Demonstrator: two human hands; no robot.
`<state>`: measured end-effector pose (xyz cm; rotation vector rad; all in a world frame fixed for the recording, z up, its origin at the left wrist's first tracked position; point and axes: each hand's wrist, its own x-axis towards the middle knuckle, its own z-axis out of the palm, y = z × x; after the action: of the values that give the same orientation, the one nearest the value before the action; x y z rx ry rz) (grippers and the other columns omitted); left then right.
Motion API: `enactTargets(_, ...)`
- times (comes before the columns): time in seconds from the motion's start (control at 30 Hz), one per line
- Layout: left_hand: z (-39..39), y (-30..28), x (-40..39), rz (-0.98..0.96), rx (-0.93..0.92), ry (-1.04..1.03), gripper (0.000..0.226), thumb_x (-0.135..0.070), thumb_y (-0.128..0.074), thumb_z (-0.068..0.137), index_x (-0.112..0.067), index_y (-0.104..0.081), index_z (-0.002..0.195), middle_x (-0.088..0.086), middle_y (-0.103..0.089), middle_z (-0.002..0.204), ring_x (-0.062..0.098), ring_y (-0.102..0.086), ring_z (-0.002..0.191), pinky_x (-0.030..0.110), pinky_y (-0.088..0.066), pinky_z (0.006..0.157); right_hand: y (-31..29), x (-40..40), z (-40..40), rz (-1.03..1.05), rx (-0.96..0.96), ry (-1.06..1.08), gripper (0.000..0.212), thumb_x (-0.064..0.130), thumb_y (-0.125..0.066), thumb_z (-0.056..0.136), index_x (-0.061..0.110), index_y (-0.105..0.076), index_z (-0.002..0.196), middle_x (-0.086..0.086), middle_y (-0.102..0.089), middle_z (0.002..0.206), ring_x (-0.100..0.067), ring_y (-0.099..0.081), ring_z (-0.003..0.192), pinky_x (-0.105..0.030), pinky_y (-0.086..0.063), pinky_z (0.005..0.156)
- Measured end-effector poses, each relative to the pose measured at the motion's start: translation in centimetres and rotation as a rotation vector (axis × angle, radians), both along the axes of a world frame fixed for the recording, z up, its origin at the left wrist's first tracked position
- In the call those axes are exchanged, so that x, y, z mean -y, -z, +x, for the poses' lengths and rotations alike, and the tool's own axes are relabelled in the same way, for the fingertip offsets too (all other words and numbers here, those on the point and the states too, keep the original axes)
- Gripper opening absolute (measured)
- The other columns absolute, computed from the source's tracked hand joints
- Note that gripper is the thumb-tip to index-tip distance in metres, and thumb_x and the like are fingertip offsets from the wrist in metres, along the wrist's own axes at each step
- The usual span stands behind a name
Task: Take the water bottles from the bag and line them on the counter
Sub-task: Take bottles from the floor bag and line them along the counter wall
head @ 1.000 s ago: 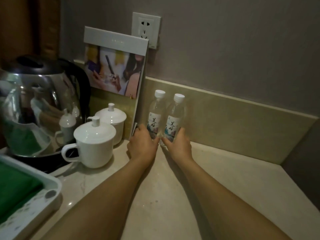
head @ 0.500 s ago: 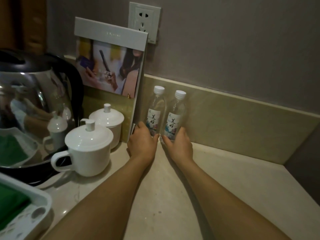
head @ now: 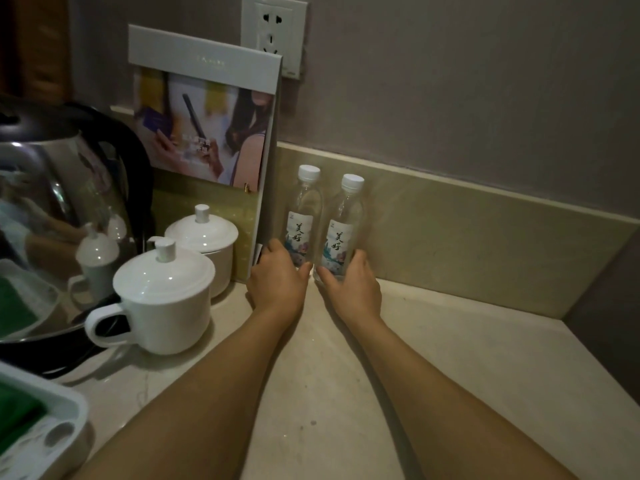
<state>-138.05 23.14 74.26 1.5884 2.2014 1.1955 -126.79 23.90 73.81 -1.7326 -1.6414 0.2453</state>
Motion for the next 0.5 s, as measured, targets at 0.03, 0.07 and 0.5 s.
enactTargets(0.03,0.01,0.01,-0.01,0.001,-0.002,0.001,0.05,-0.043,-0.068,0.087,-0.012,-0.047,0.12,0.011,-0.06,0.121,0.033,-0.061,0.111,0.043,-0.052,0.084,0.02,0.01,-0.01,0.0,0.002,0.002,0.051,0.052,-0.061,0.085,0.013,-0.042,0.112,-0.008,-0.057,0.119,-0.032,-0.059,0.104,-0.038,-0.047,0.075)
enactTargets(0.07,0.0,0.03,-0.01,0.002,-0.001,0.003,0.05,-0.043,-0.068,0.087,-0.012,-0.047,0.121,0.011,-0.06,0.121,0.033,-0.061,0.111,0.043,-0.052,0.084,0.04,0.03,-0.02,0.0,0.008,0.007,0.05,0.051,-0.061,0.085,0.013,-0.041,0.111,-0.009,-0.057,0.119,-0.033,-0.059,0.105,-0.038,-0.046,0.074)
enactTargets(0.5,-0.08,-0.06,0.56,0.012,0.018,0.017,0.05,-0.043,-0.066,0.087,-0.011,-0.048,0.122,0.011,-0.061,0.12,0.032,-0.061,0.11,0.043,-0.054,0.086,-0.04,0.23,-0.19,-0.018,0.084,0.029,0.048,0.049,-0.055,0.09,0.012,-0.041,0.117,-0.01,-0.056,0.127,-0.034,-0.058,0.109,-0.039,-0.045,0.078)
